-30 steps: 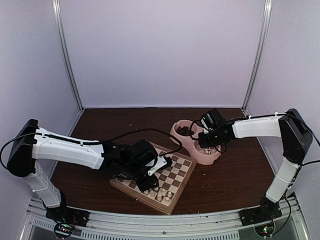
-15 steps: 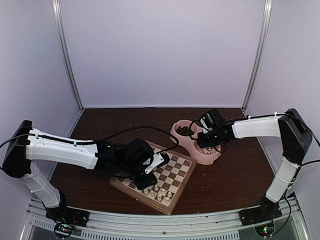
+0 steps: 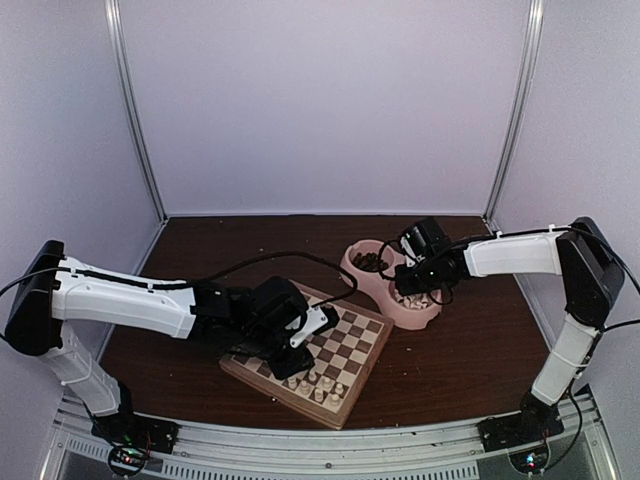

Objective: Set up the chess pieces on the board
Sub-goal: Pick up the chess pile from the storage box.

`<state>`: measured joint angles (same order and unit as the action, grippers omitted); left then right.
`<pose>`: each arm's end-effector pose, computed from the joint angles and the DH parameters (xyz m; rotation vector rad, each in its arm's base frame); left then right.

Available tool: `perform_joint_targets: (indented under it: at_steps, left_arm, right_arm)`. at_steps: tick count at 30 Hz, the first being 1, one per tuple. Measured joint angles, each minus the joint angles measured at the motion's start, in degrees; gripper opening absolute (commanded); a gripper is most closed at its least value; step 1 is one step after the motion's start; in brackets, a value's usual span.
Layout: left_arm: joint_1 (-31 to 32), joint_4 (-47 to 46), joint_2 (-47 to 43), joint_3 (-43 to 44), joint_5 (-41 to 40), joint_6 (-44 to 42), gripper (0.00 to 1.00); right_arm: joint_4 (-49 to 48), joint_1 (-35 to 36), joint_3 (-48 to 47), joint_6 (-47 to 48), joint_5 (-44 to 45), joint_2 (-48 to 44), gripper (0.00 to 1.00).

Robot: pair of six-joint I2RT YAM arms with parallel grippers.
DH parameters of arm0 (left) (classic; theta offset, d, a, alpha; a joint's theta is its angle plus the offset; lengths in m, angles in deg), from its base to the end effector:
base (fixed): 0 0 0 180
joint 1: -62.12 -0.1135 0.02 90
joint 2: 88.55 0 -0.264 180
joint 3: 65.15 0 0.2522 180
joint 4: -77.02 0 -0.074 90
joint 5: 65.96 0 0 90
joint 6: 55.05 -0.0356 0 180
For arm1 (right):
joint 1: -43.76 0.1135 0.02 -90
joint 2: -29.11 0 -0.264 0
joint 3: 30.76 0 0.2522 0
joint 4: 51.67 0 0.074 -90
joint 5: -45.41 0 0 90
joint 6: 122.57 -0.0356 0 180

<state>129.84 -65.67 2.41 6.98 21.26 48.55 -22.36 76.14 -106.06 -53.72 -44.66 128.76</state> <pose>0.1245 -0.2993 0.2051 1.1760 2.3447 -0.4719 0.3031 0.1923 0.1815 -0.2500 2.5376 0.3783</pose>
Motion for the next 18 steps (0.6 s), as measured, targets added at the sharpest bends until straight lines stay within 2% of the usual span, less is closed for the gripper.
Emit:
perform_joint_targets:
  at_steps: [8,12,14,18]
  left_arm:
    - [0.0,0.0,0.0,0.0,0.0,0.0,0.37]
    - [0.0,0.0,0.0,0.0,-0.2,0.0,0.37]
    - [0.0,0.0,0.0,0.0,-0.2,0.0,0.37]
    - [0.0,0.0,0.0,0.0,-0.5,0.0,0.37]
  right_arm:
    - [3.2,0.0,-2.2,-0.2,0.3,3.7,0.35]
    - [5.7,0.0,-3.6,-0.3,0.3,6.4,0.35]
    - [6.8,0.0,-4.7,-0.3,0.2,7.3,0.32]
    - [8.5,0.0,-7.6,-0.3,-0.1,9.4,0.20]
